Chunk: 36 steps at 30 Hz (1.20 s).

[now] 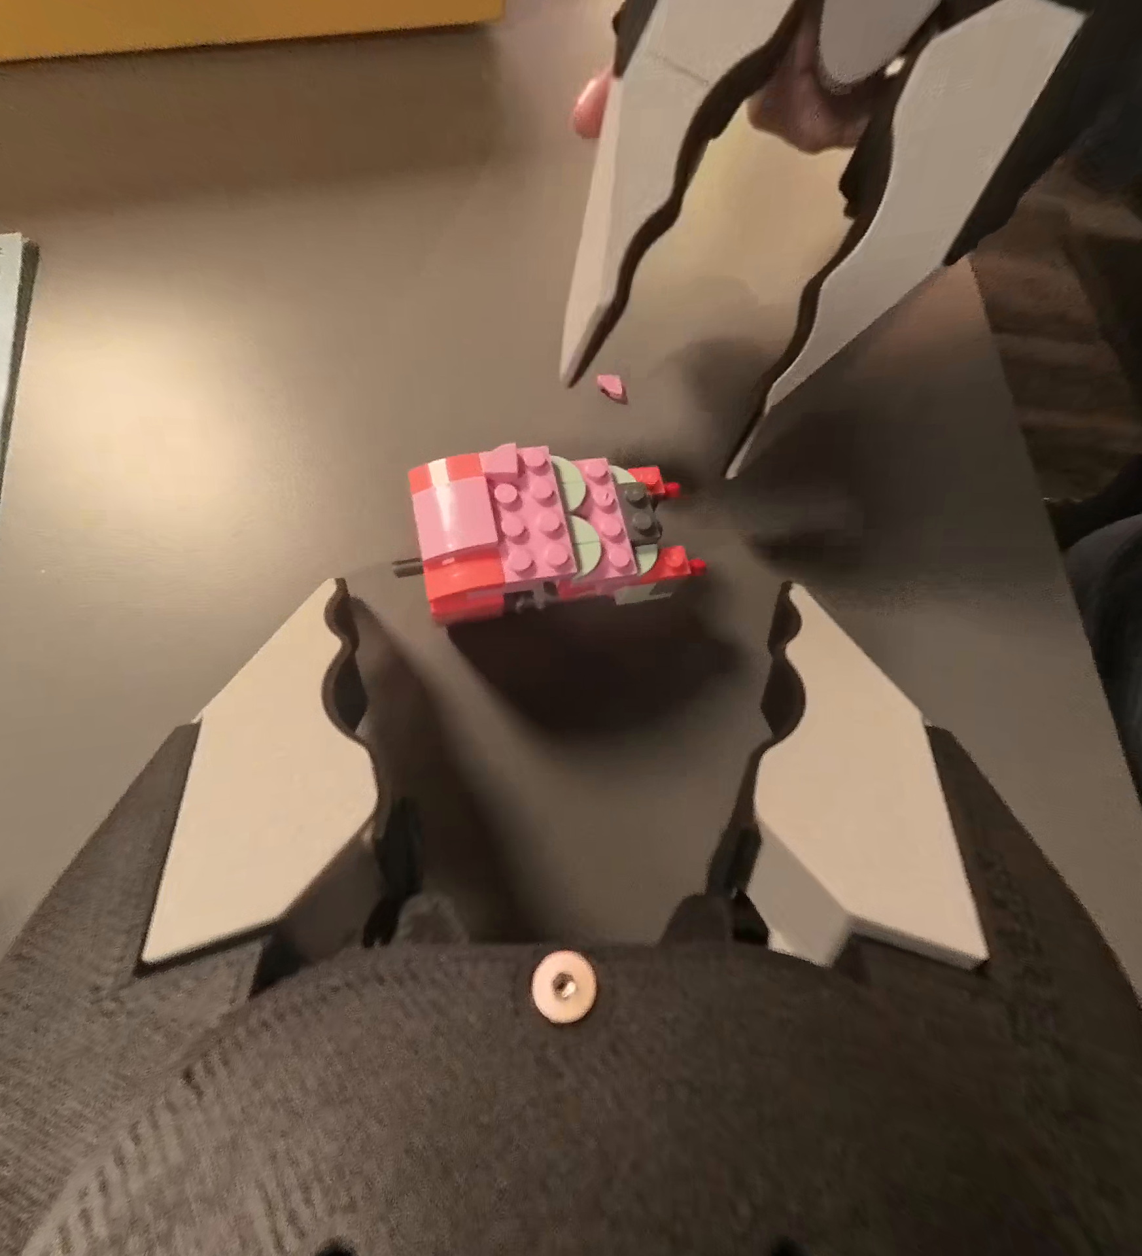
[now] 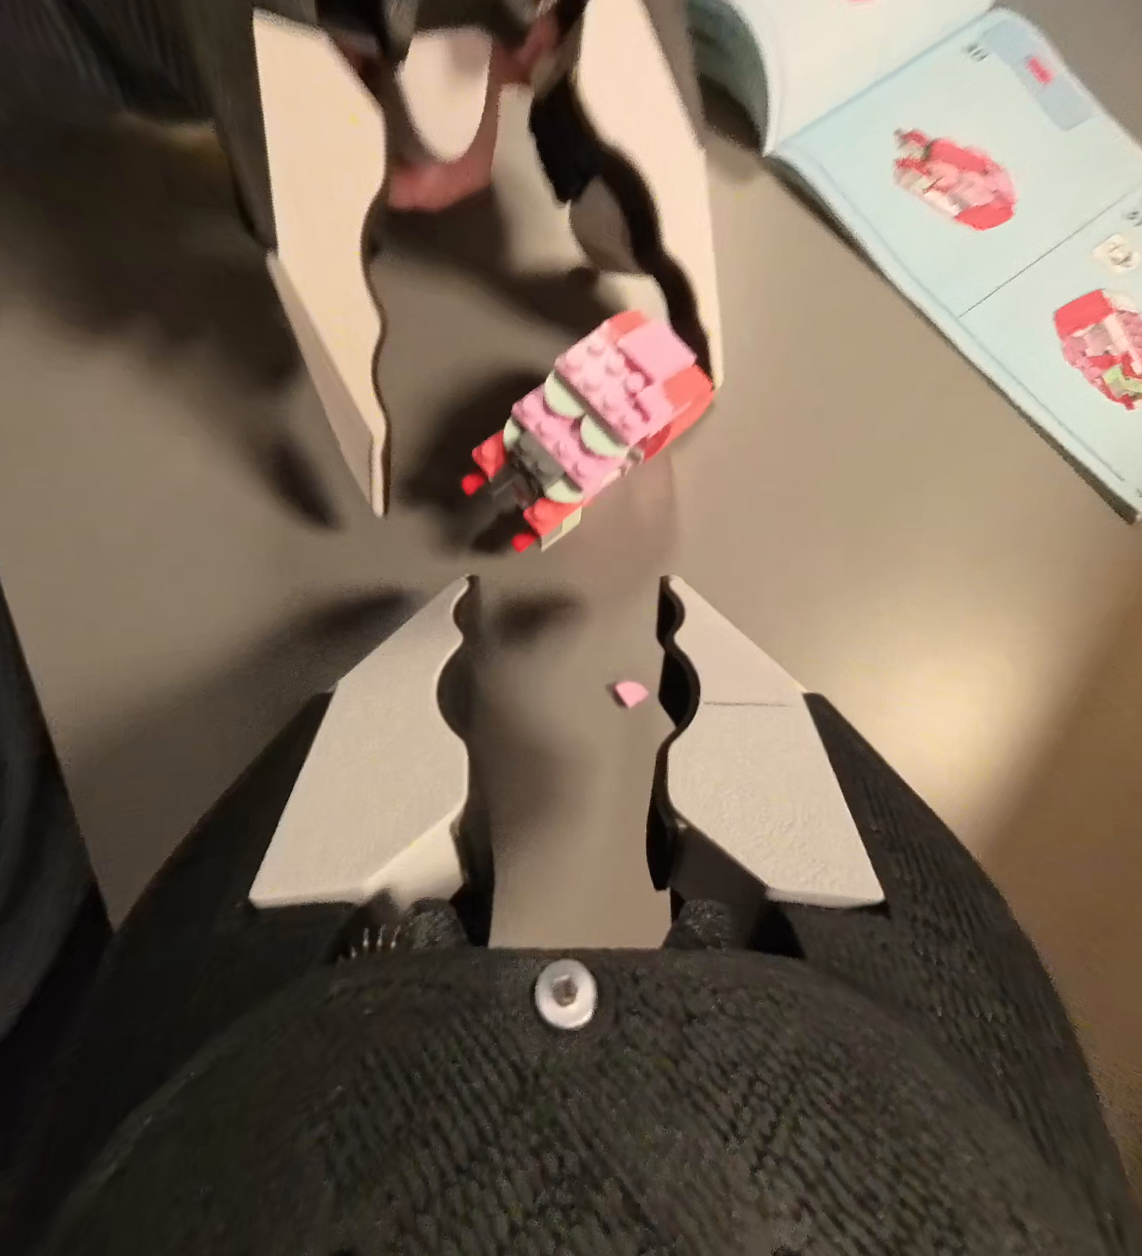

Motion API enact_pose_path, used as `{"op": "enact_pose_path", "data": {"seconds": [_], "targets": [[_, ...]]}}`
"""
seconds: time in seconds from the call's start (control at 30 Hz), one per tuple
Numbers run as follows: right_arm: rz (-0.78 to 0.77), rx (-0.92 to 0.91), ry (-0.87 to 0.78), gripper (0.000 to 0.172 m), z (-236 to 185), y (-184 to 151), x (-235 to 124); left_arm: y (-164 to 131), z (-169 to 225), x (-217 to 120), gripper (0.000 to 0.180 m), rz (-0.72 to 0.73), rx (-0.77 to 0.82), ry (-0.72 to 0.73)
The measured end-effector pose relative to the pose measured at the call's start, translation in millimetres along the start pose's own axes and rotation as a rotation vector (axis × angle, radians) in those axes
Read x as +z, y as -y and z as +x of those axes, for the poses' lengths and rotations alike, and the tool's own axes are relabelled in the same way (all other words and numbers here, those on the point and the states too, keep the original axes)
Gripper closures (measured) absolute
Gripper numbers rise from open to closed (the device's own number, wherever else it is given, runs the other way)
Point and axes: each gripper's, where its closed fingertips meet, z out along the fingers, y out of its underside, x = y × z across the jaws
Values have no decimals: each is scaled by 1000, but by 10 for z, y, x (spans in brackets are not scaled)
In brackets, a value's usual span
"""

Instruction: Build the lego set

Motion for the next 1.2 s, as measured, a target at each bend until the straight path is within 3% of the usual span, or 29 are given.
{"op": "enact_pose_path", "data": {"seconds": [0.17,0.3,0.47,0.57,0.7,0.93,1.2], "targets": [[165,189,4,106,42,315,-22,-21,23,9,59,-14,10,-6],[202,420,-87,102,138,447,58,-38,54,7,56,-21,22,-19],[27,351,-260,104,44,368,270,-36,68,-14,54,-11,7,-40],[-32,299,-346,127,137,343,300,-42,63,-10,55,-16,16,-31],[31,402,-266,135,198,370,304,-41,-4,-6,61,-21,42,22],[451,801,-12,136,394,608,-59,319,-190,-136,93,177,93,214],[552,819,-24,136,399,693,-145,564,-244,-84,97,344,-128,287]]}}
